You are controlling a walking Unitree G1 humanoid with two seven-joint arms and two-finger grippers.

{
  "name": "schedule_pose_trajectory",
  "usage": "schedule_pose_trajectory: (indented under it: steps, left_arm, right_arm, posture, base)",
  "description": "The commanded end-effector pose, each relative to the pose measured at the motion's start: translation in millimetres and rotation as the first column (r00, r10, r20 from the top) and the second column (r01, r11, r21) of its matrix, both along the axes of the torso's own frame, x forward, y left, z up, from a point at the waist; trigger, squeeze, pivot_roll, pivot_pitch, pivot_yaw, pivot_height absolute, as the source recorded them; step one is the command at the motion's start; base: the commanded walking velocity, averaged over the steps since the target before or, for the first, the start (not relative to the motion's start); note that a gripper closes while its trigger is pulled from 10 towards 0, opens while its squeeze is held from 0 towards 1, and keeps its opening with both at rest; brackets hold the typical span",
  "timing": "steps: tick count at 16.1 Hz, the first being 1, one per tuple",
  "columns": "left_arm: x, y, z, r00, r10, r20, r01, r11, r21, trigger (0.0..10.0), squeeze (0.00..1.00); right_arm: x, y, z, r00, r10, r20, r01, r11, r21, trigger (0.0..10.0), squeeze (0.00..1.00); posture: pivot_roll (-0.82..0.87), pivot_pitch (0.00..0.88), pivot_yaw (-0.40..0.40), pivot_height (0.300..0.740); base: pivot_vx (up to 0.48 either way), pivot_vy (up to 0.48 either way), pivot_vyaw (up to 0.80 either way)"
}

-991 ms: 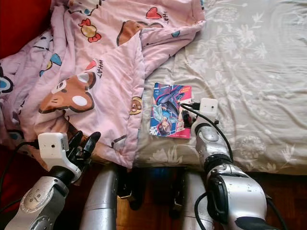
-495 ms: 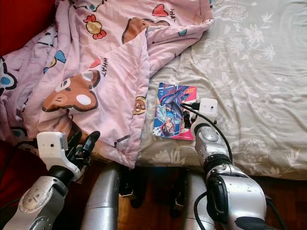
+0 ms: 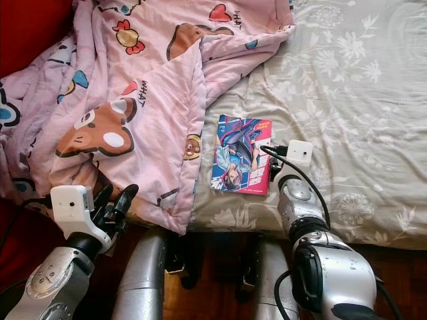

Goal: Clean up the room

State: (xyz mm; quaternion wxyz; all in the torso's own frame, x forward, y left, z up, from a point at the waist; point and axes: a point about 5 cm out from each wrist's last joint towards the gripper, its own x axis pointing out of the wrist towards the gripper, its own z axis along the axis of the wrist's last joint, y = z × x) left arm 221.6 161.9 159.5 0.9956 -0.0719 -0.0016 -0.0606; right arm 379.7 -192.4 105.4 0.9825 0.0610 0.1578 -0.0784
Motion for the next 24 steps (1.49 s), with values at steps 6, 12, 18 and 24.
schedule_pose_trajectory:
  steps: [6,12,18,24]
  left_arm:
    - [-4.7,6.7,-10.4,0.999,0.021,-0.048,-0.020,1.000,0.023,10.0,0.00]
    - [2.2,11.0,-14.7,0.998,0.030,-0.049,-0.028,0.999,0.033,10.0,0.00]
    - [11.2,19.2,-28.0,0.996,0.059,-0.063,-0.056,0.998,0.035,10.0,0.00]
    - [40.6,30.4,-60.6,0.990,0.106,-0.095,-0.103,0.994,0.037,10.0,0.00]
  right_arm:
    - [-9.0,13.1,-19.8,0.995,0.080,-0.058,-0.080,0.997,0.001,0.0,0.00]
    - [-7.4,11.2,-16.8,0.996,0.069,-0.054,-0.069,0.998,-0.001,0.0,0.00]
    - [-4.3,13.8,-11.5,0.995,0.088,-0.038,-0.088,0.996,-0.018,0.0,0.00]
    - [-2.5,0.0,2.1,0.992,0.052,0.117,-0.051,0.999,-0.019,10.0,0.00]
  posture:
    - [0.21,0.552,0.083,0.630]
    - [0.20,0.513,0.081,0.630]
    - [0.20,0.438,0.075,0.630]
    - [0.10,0.266,0.036,0.630]
  base:
    - [0.000,0.000,0.00]
    - [0.000,0.000,0.00]
    - [0.000,0.000,0.00]
    - [0.000,0.000,0.00]
